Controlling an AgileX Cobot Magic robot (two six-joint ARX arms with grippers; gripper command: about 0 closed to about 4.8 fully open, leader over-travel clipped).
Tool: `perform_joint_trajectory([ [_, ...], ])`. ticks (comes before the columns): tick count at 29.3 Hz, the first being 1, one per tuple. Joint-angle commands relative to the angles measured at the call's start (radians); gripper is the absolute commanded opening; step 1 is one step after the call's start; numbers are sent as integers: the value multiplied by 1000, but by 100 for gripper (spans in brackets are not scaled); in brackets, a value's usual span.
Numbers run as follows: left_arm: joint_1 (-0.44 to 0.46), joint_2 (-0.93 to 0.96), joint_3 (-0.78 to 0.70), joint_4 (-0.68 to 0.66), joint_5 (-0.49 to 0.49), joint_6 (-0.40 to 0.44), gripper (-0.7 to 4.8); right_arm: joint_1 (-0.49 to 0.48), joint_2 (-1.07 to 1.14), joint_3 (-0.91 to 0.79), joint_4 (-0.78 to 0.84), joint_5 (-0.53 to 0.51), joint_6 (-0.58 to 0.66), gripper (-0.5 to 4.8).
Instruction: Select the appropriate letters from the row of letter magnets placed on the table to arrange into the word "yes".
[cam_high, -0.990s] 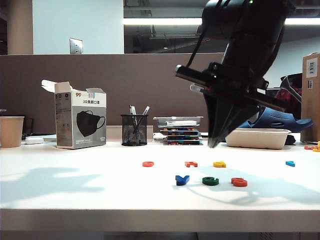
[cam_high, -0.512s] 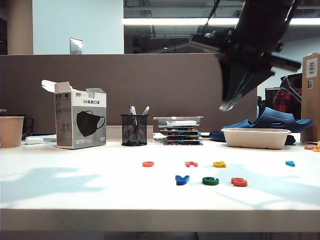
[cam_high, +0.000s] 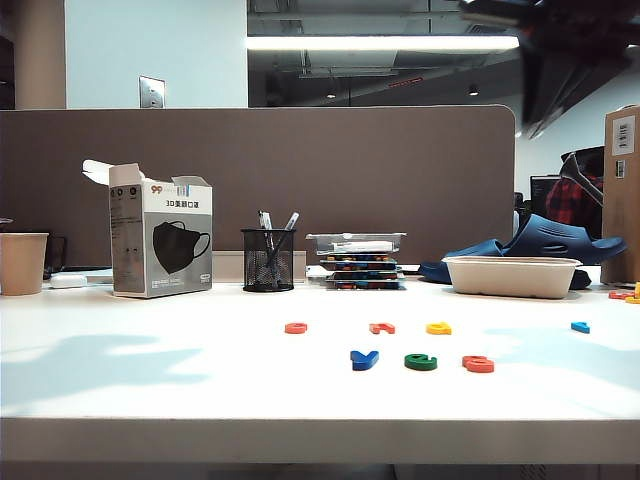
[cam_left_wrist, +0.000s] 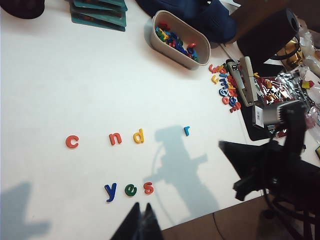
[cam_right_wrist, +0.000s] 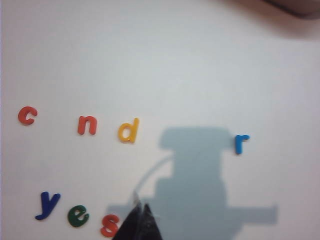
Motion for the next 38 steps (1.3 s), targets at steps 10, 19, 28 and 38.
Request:
perform_joint_trajectory([
  [10,-1,-3,4,12,-3,8,-5,-172,-172,4,2,2,-106,-2],
  [19,-1,-3,4,12,-3,8,-5,-207,-322,2,-7,53,-123,-2],
  [28,-1,-3,4,13,-3,8,-5,-258,-449,-74,-24,72,-127,-2],
  [38,-1,-3,4,13,0,7,-5,-279,-654,-251,24,71,-111,-2],
])
